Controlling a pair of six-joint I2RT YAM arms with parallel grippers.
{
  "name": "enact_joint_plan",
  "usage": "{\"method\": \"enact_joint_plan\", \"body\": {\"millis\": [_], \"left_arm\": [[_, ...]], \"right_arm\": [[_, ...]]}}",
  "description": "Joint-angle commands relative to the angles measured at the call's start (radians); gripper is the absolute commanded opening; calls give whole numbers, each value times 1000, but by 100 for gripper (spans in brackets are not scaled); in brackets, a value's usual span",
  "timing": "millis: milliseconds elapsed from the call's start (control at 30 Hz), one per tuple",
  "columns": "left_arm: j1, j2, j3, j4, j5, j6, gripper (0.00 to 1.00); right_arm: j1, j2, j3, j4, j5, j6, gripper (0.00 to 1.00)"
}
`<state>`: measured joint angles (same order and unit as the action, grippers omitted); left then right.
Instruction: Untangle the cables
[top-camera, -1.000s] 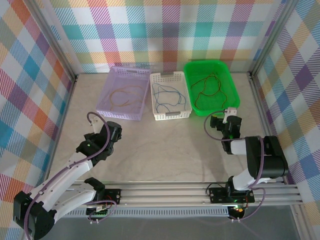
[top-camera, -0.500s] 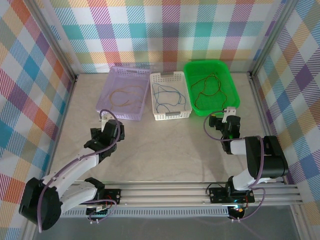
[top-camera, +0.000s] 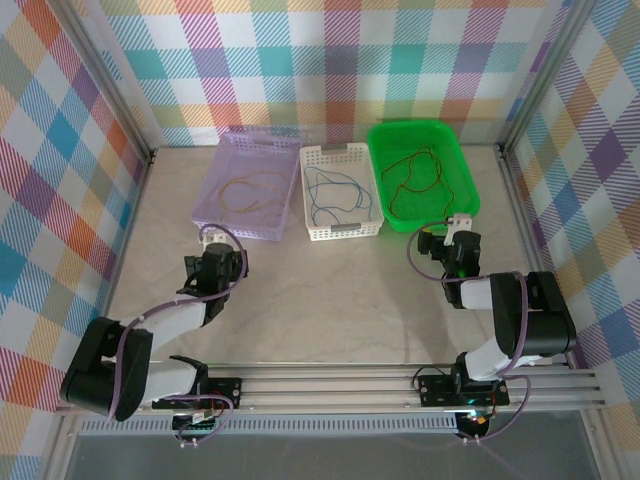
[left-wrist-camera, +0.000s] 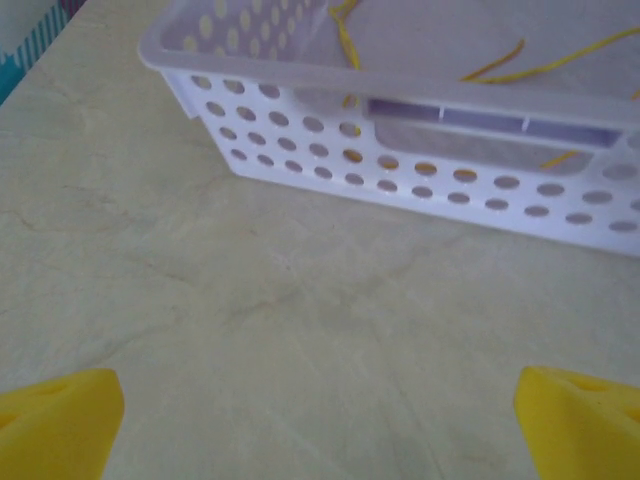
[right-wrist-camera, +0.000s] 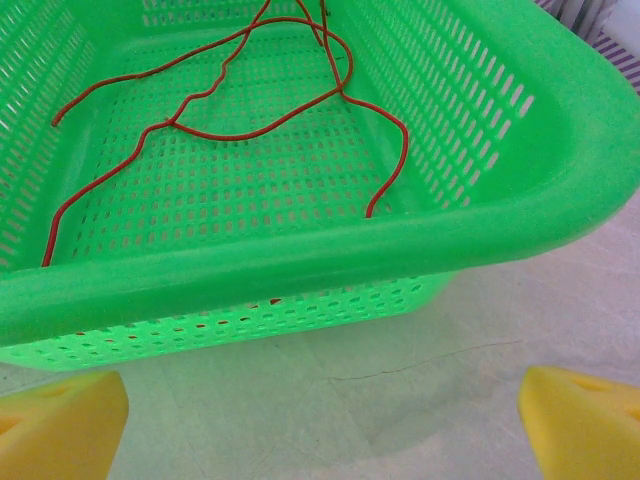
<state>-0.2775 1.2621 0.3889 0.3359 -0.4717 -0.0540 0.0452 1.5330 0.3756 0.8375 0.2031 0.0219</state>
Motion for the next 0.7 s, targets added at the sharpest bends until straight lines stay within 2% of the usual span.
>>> {"method": "enact_joint_plan", "body": {"millis": [0,100,167,267,433,533,600,667], "left_arm": [[24,47,24,163,77,25,100],[36,91,25,244,81,23,100],[53,121,59,208,104,16,100],[90,149,100,156,208,16,100],[168,145,96,162,334,11,100],[171,161,37,326,332,94,100],[194,222,0,459,361,89,100],[200,304,-1,532,333,73,100]], "right_arm": [[2,-1,9,42,-14,17,100],[1,-1,9,41,-15,18,100],[0,-1,9,41,-16,18,100],[0,-1,9,40,-18,18,100],[1,-1,9,40,-19,18,100],[0,-1,9,40,-20,18,100],[0,-1,9,41,-20,18,100],[0,-1,10,40,-20,17,100]]}}
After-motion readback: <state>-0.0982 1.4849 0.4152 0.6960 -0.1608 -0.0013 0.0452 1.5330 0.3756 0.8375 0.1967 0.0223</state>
